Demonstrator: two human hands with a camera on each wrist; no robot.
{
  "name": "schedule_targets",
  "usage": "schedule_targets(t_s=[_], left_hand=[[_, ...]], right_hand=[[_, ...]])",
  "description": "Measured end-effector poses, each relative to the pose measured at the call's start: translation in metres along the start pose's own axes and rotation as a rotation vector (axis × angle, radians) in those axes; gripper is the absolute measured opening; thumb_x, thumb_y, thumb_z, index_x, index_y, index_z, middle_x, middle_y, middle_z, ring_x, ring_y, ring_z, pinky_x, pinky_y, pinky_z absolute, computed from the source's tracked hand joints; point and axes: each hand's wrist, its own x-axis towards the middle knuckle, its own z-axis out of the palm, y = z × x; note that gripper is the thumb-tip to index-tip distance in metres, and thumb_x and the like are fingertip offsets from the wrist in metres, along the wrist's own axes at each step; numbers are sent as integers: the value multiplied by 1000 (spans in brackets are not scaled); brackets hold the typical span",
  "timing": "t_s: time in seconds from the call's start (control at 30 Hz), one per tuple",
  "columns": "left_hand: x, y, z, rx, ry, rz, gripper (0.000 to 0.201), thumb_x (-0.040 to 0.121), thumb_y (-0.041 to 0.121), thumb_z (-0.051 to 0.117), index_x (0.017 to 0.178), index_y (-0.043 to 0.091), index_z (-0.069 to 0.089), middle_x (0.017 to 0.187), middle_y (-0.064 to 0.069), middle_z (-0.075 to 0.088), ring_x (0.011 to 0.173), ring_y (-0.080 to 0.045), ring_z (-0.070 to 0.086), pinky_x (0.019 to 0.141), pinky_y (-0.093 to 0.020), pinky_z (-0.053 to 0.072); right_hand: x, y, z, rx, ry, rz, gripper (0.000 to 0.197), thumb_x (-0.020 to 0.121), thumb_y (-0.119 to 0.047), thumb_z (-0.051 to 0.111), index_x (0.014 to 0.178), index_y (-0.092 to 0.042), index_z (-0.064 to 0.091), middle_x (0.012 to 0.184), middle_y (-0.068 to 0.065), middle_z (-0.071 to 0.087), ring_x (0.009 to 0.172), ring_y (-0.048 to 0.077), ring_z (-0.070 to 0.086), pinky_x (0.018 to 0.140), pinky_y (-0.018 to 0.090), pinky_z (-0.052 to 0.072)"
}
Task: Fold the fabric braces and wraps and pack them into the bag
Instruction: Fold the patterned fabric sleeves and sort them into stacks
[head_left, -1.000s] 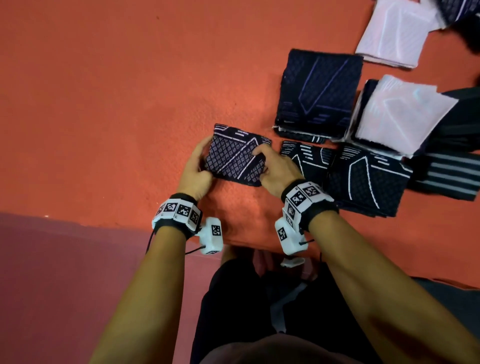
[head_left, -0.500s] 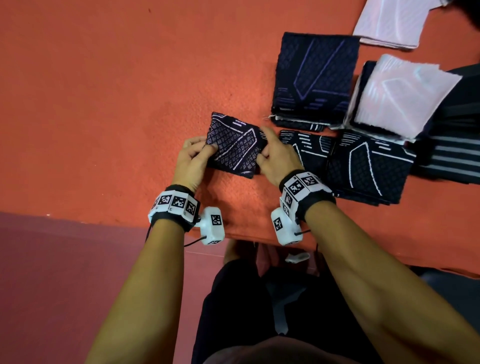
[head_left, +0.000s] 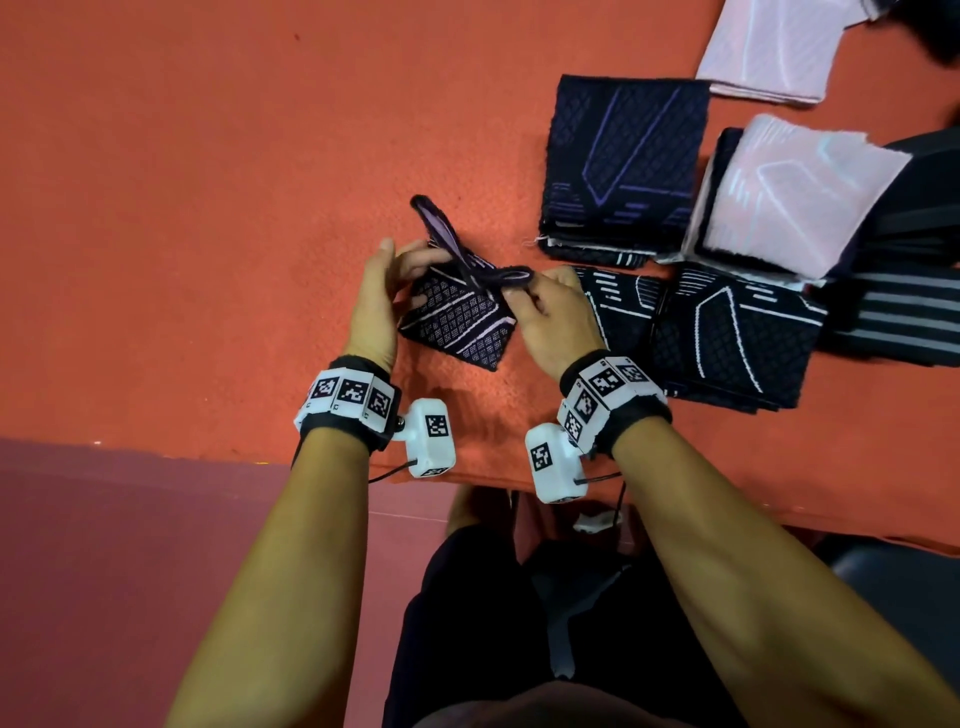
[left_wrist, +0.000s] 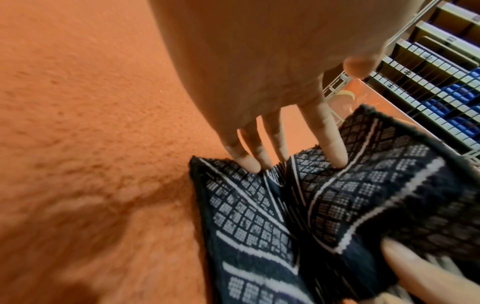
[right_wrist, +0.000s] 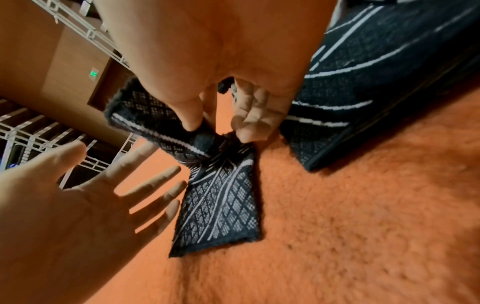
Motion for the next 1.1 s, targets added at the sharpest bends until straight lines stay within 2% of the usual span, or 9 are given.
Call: schedule_targets(t_s=[0.13, 0.23, 0.47, 0.53, 0.67, 0.8, 0.93, 1.03, 1.1], left_hand=[[-2, -3, 0, 163, -85, 54, 32, 85, 15, 51, 115, 22, 60, 97, 23, 68, 90, 5, 62, 80, -16, 46], [1, 0, 2, 173, -104, 65, 43, 94, 11, 54, 133, 30, 51, 115, 22, 66, 99, 10, 61, 82, -15, 46], [22, -2, 2, 435, -204, 146, 54, 97, 19, 57, 135, 56, 49, 138, -33, 45, 88, -20, 55, 91, -35, 51], [28, -1, 2, 406, -176, 155, 54, 97, 12, 57, 137, 47, 50, 129, -21, 57, 84, -8, 57, 77, -19, 49], [39, 3, 2, 346, -126, 57, 52, 97, 2, 53, 143, 24, 44, 127, 11, 56, 103, 0, 59, 84, -15, 49], [44, 4, 3, 324, -73, 31, 44, 97, 1, 51, 137, 20, 48, 106, 7, 64, 84, -2, 63, 78, -20, 53], [40, -4, 7, 391, -66, -30, 29, 99, 10, 56, 127, 17, 54, 85, 7, 62, 58, 2, 58, 57, -16, 48], [37, -10, 6, 348, -36, -62, 2, 99, 19, 59, 99, 19, 62, 75, 9, 65, 53, 0, 56, 56, -19, 46], [33, -10, 6, 319, -13, -51, 22, 100, 25, 58, 78, 22, 57, 64, 13, 65, 49, 1, 55, 51, -16, 45]], right_hand=[[0, 7, 0, 1, -51, -46, 34, 99, -30, 55, 132, -22, 57, 133, 0, 51, 111, 20, 60, 103, 40, 48], [1, 4, -5, -4, -22, -3, 32, 99, -30, 57, 129, -22, 58, 131, -3, 58, 107, 18, 61, 100, 40, 48], [12, 1, -9, -136, -92, -22, 23, 91, -12, 63, 114, -11, 62, 114, 1, 61, 93, 21, 63, 92, 41, 52], [13, 0, -10, -119, -66, -14, 12, 95, -20, 60, 102, -13, 66, 101, 0, 68, 90, 21, 65, 89, 40, 52], [13, -2, -8, 25, -50, 33, 18, 96, -31, 57, 77, -31, 57, 82, -5, 68, 83, 22, 69, 83, 43, 54], [11, -7, -10, 110, -112, 56, 19, 93, -28, 52, 77, -19, 55, 76, 3, 67, 78, 25, 65, 79, 45, 53], [12, -9, -13, 96, -123, 119, 24, 96, -20, 49, 72, -20, 47, 63, -2, 61, 67, 16, 69, 66, 28, 50], [15, -9, -18, 27, -82, 144, 27, 96, -18, 49, 69, -21, 45, 56, -5, 55, 50, 10, 62, 50, 20, 42], [15, -10, -21, 95, -98, 158, 25, 98, -15, 48, 74, -22, 50, 60, -5, 57, 47, 10, 64, 47, 21, 45]])
